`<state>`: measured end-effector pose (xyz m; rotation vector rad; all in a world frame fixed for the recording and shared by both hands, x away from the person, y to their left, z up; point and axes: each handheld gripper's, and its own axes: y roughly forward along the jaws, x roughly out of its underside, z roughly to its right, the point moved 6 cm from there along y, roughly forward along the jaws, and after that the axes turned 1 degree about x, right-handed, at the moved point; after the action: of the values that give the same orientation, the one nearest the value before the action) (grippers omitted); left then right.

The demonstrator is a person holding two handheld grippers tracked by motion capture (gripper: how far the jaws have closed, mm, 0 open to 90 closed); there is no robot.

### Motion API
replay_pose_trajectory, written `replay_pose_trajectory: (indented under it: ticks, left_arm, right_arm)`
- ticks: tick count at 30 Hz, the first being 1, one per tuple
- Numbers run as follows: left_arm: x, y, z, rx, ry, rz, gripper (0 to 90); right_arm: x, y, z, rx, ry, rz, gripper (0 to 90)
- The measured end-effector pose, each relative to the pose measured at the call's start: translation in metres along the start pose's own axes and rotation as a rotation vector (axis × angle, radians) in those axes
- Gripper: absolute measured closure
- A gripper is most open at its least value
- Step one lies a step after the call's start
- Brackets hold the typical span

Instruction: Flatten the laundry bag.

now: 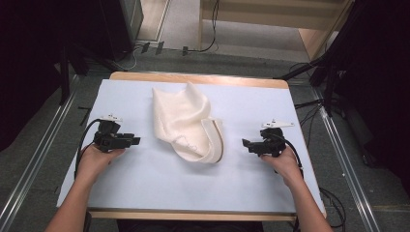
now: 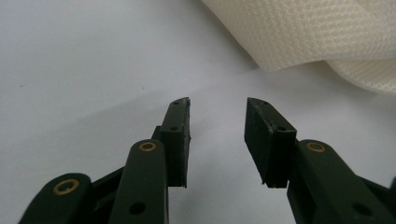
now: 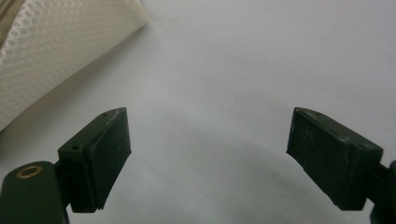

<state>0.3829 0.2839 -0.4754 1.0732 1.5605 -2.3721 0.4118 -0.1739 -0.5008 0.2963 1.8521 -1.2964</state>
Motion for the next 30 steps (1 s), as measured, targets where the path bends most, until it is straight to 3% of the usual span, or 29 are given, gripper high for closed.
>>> replay_pose_trajectory:
  ticks: [3, 4, 7, 14, 20, 30]
  left_arm:
    - [0.000, -0.003, 0.002, 0.024, -0.029, -0.004, 53.8]
    - [0.001, -0.004, 0.003, 0.031, -0.031, -0.009, 55.4]
    - [0.001, -0.006, 0.001, 0.008, -0.022, -0.013, 49.6]
    - [-0.001, -0.007, 0.006, 0.046, -0.011, 0.014, 38.9]
    - [-0.004, -0.007, 0.011, 0.059, 0.003, 0.022, 38.6]
    - [-0.004, -0.010, 0.011, 0.065, -0.003, 0.031, 39.2]
  right_arm:
    - [0.000, -0.002, -0.004, -0.021, -0.021, -0.007, 13.8]
    - [-0.001, -0.002, -0.006, -0.038, -0.023, -0.009, 13.7]
    - [-0.001, -0.003, -0.011, -0.064, -0.032, -0.021, 14.9]
    - [-0.005, -0.006, -0.016, -0.054, -0.051, -0.005, 29.8]
    - [-0.006, -0.008, -0.016, -0.068, -0.049, -0.017, 40.6]
    - [-0.009, -0.010, -0.017, -0.071, -0.007, -0.034, 42.3]
